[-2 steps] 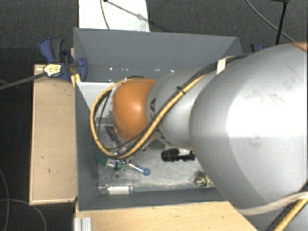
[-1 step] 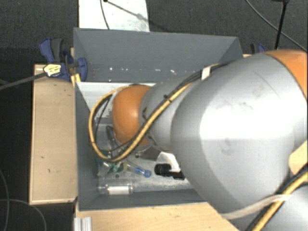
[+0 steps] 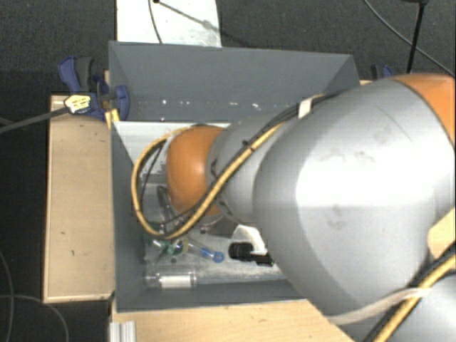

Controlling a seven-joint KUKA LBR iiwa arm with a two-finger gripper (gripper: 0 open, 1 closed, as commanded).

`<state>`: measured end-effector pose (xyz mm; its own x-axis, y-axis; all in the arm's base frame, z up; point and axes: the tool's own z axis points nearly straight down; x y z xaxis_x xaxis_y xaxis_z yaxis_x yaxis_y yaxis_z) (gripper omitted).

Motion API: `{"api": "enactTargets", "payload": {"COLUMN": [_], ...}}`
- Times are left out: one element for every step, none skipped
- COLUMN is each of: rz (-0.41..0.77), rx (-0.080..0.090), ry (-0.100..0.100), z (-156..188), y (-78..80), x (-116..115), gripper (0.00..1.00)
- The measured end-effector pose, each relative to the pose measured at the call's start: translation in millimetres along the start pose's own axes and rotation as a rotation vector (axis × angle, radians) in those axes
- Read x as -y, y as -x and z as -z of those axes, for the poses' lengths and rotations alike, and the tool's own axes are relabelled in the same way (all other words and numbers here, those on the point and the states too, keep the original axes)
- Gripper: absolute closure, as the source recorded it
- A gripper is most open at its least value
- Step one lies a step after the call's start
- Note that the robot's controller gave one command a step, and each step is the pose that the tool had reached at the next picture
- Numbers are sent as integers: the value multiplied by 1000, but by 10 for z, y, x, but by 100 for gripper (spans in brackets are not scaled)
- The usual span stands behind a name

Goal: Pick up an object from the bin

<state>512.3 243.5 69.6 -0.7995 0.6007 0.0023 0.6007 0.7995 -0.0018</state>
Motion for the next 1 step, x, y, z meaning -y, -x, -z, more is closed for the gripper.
{"api": "enactTargets", "payload": {"rz": [-2], "rx": [0], "ry": [0], "z": [-3], "y": [3], "x": [3], "gripper": [100]}}
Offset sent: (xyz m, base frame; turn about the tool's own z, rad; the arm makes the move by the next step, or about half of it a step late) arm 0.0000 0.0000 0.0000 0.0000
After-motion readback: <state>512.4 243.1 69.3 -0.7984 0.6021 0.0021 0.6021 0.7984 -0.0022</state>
